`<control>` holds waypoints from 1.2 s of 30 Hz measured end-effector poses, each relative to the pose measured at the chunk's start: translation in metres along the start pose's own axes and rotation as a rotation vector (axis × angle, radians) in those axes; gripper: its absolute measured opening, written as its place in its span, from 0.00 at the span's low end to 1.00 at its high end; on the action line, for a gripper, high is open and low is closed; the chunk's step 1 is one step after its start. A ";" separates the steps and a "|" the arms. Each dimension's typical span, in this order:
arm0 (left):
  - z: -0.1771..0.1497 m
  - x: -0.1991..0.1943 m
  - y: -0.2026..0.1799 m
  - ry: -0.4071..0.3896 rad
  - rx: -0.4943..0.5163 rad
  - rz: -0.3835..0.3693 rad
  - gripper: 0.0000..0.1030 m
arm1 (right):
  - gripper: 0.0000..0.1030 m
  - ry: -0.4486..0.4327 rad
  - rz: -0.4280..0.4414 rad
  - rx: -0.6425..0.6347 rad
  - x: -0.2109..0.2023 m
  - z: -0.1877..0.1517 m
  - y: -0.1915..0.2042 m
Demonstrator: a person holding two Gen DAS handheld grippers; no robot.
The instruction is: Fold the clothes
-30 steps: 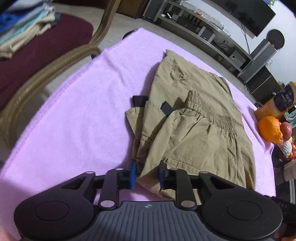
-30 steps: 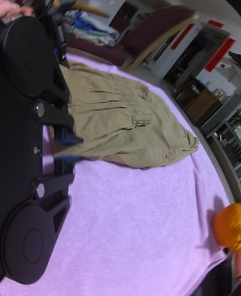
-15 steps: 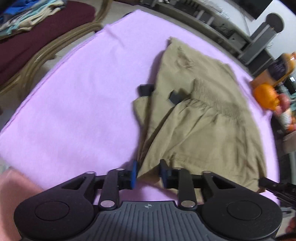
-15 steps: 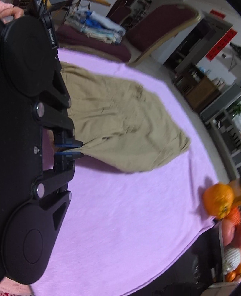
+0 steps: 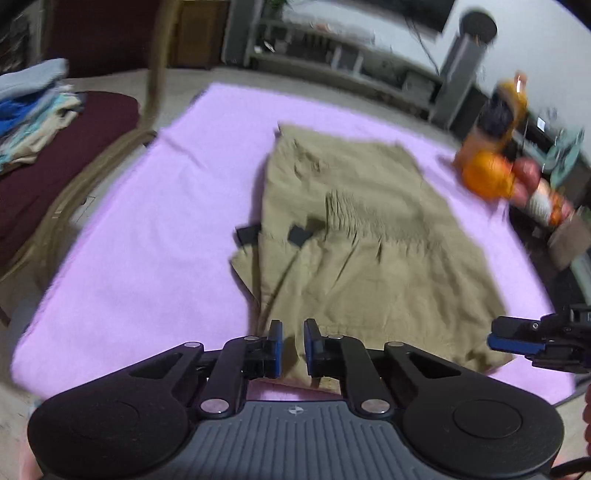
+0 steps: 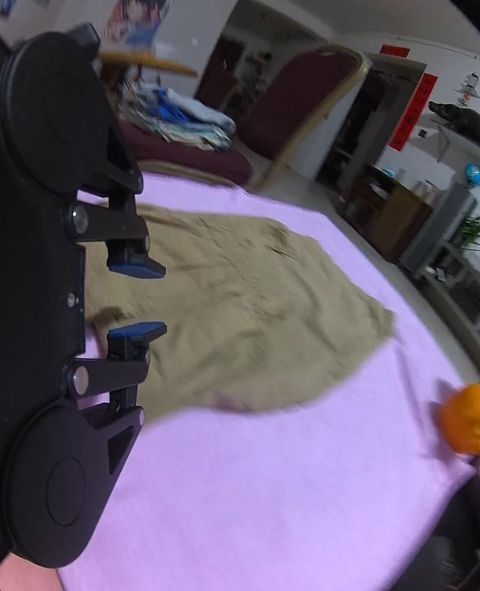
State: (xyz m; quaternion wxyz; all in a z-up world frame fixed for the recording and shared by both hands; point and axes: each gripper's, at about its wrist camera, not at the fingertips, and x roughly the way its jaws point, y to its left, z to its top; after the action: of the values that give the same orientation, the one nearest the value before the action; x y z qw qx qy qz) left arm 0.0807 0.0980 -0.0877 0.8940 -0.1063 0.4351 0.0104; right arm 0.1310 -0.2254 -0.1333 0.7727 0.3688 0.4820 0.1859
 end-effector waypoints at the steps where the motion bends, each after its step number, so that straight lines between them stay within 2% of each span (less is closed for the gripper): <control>1: -0.001 0.011 -0.001 0.021 0.012 0.021 0.10 | 0.26 0.025 -0.005 0.034 0.011 0.001 -0.008; 2: -0.002 0.018 -0.001 0.034 0.016 0.045 0.12 | 0.25 0.050 -0.010 0.069 0.021 0.002 -0.016; 3: -0.004 0.025 0.000 0.044 0.021 0.066 0.19 | 0.15 0.057 -0.009 0.102 0.026 0.003 -0.026; 4: -0.005 0.025 0.002 0.037 0.026 0.069 0.21 | 0.00 0.057 -0.007 0.136 0.029 0.005 -0.038; 8: -0.006 0.023 0.014 0.041 -0.015 0.043 0.22 | 0.00 -0.052 0.049 0.283 0.010 0.011 -0.081; 9: -0.004 0.022 0.017 0.046 -0.039 0.039 0.25 | 0.00 -0.074 0.049 0.283 0.002 0.013 -0.079; 12: 0.004 0.005 0.025 0.051 -0.091 0.026 0.28 | 0.10 -0.123 0.040 0.246 -0.023 0.021 -0.060; 13: 0.008 -0.003 0.027 0.042 -0.097 0.014 0.28 | 0.10 -0.139 0.037 0.234 -0.031 0.023 -0.054; 14: 0.012 -0.011 0.028 0.030 -0.102 0.004 0.26 | 0.10 -0.155 0.034 0.222 -0.040 0.026 -0.048; 15: 0.018 -0.020 0.025 0.002 -0.090 0.003 0.19 | 0.11 -0.171 0.032 0.210 -0.048 0.028 -0.041; 16: 0.024 -0.028 0.022 -0.026 -0.079 0.001 0.21 | 0.13 -0.188 0.029 0.197 -0.057 0.030 -0.035; 17: 0.031 -0.036 0.018 -0.053 -0.067 -0.014 0.21 | 0.14 -0.199 0.036 0.159 -0.063 0.035 -0.022; 19: 0.044 -0.047 0.010 -0.098 -0.045 -0.050 0.29 | 0.21 -0.206 0.037 0.062 -0.070 0.049 0.010; 21: 0.054 -0.050 0.002 -0.122 -0.022 -0.087 0.30 | 0.25 -0.205 0.024 -0.043 -0.071 0.061 0.037; 24: 0.064 -0.031 -0.009 -0.096 0.009 -0.098 0.29 | 0.26 -0.182 -0.027 -0.161 -0.054 0.071 0.060; 26: 0.071 -0.011 -0.017 -0.075 0.020 -0.089 0.26 | 0.25 -0.149 -0.032 -0.165 -0.035 0.073 0.057; 28: 0.081 0.010 -0.024 -0.059 0.027 -0.092 0.18 | 0.25 -0.104 -0.010 -0.133 -0.011 0.078 0.050; 30: 0.092 0.031 -0.033 -0.046 0.031 -0.103 0.18 | 0.25 -0.050 0.023 -0.072 0.016 0.085 0.043; 32: 0.102 0.053 -0.043 -0.036 0.056 -0.084 0.18 | 0.25 0.001 0.058 -0.012 0.045 0.091 0.035; 34: 0.107 0.080 -0.046 0.008 0.058 -0.061 0.18 | 0.25 0.036 0.069 0.032 0.071 0.094 0.028; 35: 0.109 0.094 -0.046 0.037 0.054 -0.046 0.19 | 0.25 0.054 0.074 0.054 0.084 0.095 0.025; 36: 0.108 0.106 -0.042 0.071 0.035 -0.028 0.30 | 0.24 0.067 0.063 0.066 0.095 0.096 0.020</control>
State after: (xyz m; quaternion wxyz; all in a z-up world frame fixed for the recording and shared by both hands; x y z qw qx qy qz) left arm 0.2352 0.0707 -0.0981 0.8798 -0.0971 0.4651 -0.0136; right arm 0.2615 -0.1895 -0.1506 0.7375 0.4025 0.5016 0.2062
